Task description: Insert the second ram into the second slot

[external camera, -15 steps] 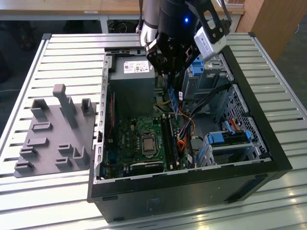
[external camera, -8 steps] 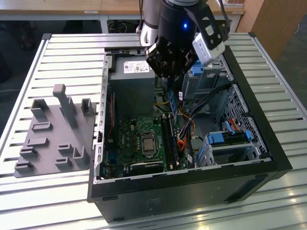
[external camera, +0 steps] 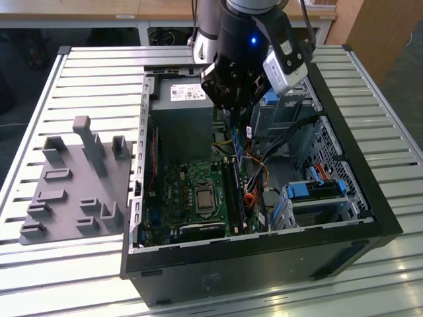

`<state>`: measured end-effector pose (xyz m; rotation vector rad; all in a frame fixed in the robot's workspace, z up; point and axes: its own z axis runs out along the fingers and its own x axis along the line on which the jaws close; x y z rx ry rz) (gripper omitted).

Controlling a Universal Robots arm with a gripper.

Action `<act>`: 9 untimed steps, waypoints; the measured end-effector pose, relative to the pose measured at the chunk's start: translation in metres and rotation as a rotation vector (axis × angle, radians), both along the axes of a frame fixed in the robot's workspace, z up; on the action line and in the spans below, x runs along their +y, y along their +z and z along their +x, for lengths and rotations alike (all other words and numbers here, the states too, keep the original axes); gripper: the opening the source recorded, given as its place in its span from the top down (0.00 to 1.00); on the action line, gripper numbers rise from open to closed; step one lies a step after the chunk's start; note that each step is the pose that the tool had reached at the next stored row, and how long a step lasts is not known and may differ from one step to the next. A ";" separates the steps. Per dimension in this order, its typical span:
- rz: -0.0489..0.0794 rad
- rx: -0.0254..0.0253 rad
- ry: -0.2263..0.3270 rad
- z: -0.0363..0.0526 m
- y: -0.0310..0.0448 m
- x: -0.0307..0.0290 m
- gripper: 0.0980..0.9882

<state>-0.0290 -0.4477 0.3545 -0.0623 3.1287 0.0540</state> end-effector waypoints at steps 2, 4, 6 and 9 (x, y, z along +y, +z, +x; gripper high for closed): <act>0.000 0.0000 0.000 0.0000 -0.0009 0.0000 0.96; 0.000 0.0001 0.000 0.0000 -0.0017 0.0000 0.96; 0.000 0.0000 0.000 0.0000 -0.0022 0.0000 0.96; 0.000 0.0000 0.000 0.0000 -0.0031 0.0000 0.96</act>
